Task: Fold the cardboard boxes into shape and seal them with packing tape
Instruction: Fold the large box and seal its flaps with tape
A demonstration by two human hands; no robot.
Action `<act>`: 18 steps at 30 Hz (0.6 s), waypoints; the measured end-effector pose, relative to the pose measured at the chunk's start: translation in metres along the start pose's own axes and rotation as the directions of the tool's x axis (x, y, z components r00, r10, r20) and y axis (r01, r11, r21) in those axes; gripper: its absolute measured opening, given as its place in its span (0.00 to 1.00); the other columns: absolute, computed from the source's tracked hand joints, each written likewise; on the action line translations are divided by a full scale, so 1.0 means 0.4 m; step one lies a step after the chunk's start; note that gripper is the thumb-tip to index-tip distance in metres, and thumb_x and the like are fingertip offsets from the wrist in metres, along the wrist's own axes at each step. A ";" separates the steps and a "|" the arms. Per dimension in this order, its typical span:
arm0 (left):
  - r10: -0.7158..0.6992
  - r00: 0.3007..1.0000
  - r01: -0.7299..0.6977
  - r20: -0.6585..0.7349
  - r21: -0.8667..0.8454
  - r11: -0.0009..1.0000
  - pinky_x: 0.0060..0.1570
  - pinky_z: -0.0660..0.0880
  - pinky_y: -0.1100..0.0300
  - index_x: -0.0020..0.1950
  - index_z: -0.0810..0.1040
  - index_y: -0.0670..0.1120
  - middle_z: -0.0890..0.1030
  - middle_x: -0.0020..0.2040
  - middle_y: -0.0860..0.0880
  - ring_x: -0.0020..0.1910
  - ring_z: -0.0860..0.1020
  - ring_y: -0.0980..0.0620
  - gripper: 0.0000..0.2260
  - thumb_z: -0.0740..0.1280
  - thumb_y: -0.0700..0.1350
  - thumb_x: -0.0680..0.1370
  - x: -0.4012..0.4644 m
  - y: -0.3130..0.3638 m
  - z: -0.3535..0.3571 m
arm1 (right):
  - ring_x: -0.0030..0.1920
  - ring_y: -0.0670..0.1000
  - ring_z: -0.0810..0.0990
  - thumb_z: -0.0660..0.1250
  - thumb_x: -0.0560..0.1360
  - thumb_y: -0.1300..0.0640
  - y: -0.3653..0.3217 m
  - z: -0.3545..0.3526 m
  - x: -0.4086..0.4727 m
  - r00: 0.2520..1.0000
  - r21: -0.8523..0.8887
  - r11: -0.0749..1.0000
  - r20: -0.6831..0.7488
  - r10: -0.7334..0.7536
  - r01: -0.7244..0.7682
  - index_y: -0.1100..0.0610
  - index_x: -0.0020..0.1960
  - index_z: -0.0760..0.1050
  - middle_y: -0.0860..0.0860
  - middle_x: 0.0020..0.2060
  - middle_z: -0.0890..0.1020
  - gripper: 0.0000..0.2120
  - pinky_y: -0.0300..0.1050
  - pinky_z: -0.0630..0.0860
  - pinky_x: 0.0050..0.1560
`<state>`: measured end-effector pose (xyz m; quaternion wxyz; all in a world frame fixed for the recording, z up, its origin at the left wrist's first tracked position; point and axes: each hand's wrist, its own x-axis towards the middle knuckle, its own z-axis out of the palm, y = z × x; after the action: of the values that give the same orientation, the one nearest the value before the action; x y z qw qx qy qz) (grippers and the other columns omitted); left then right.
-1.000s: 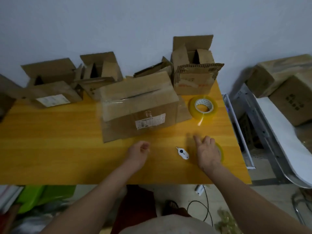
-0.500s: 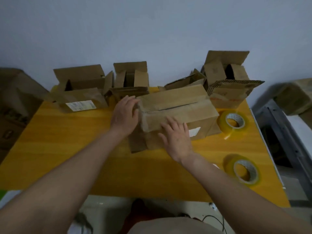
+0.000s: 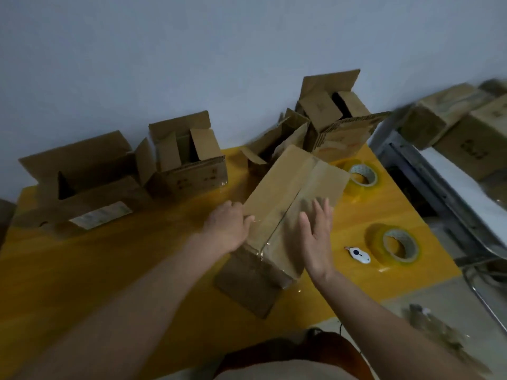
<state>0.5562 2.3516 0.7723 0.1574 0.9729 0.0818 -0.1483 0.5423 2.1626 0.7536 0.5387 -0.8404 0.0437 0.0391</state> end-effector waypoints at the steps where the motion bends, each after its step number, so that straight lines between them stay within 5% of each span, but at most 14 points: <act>1: -0.002 1.000 0.002 -0.027 -0.010 1.000 0.56 0.70 0.51 0.67 0.69 0.46 0.73 0.60 0.45 0.59 0.72 0.45 0.19 0.56 0.56 0.81 -0.017 -0.009 0.019 | 0.76 0.42 0.42 0.52 0.78 0.39 -0.005 0.004 -0.002 1.000 0.021 1.000 -0.003 -0.009 0.009 0.49 0.76 0.56 0.43 0.77 0.47 0.30 0.43 0.43 0.73; 5: -0.079 0.996 0.074 -0.030 -0.142 0.987 0.64 0.67 0.48 0.78 0.50 0.50 0.66 0.72 0.44 0.69 0.67 0.43 0.30 0.56 0.59 0.80 -0.034 -0.050 0.049 | 0.76 0.44 0.45 0.53 0.81 0.46 -0.038 -0.001 0.018 1.000 0.058 0.998 0.021 -0.009 0.007 0.51 0.75 0.60 0.44 0.77 0.48 0.23 0.38 0.47 0.70; 8: 0.038 0.995 -0.054 -0.094 -0.176 0.983 0.64 0.66 0.50 0.78 0.43 0.54 0.59 0.74 0.46 0.70 0.62 0.46 0.31 0.56 0.56 0.81 -0.047 -0.059 0.066 | 0.76 0.45 0.46 0.51 0.82 0.46 -0.031 0.002 -0.014 0.997 0.055 0.998 -0.067 0.037 -0.033 0.51 0.74 0.61 0.45 0.78 0.48 0.23 0.43 0.48 0.74; 12: 0.302 0.937 -0.339 -0.177 -0.248 0.907 0.73 0.52 0.54 0.78 0.53 0.54 0.44 0.78 0.54 0.77 0.47 0.51 0.23 0.53 0.48 0.83 -0.060 -0.056 0.084 | 0.75 0.43 0.51 0.50 0.82 0.46 0.002 0.064 -0.102 0.981 0.077 0.996 -0.184 0.068 -0.055 0.53 0.75 0.61 0.46 0.77 0.54 0.23 0.39 0.51 0.72; 16: 0.309 0.936 -0.346 -0.171 -0.270 0.899 0.72 0.50 0.57 0.78 0.56 0.53 0.40 0.78 0.54 0.77 0.45 0.53 0.24 0.54 0.53 0.82 -0.061 -0.060 0.098 | 0.74 0.46 0.59 0.51 0.83 0.51 0.013 0.090 -0.082 0.940 0.169 0.986 -0.336 0.057 0.001 0.54 0.70 0.68 0.49 0.73 0.64 0.19 0.39 0.57 0.71; 18: 0.342 0.924 -0.375 -0.174 -0.222 0.900 0.74 0.51 0.51 0.77 0.56 0.52 0.41 0.79 0.52 0.77 0.43 0.52 0.28 0.53 0.60 0.79 -0.065 -0.060 0.101 | 0.74 0.48 0.60 0.53 0.82 0.51 0.036 0.087 -0.077 0.945 0.095 0.989 -0.318 -0.073 0.109 0.57 0.66 0.73 0.52 0.73 0.64 0.18 0.46 0.59 0.73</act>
<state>0.5160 2.3579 0.7371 0.2981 0.9510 -0.0706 -0.0413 0.5093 2.1893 0.7294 0.5722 -0.8057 0.0919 -0.1225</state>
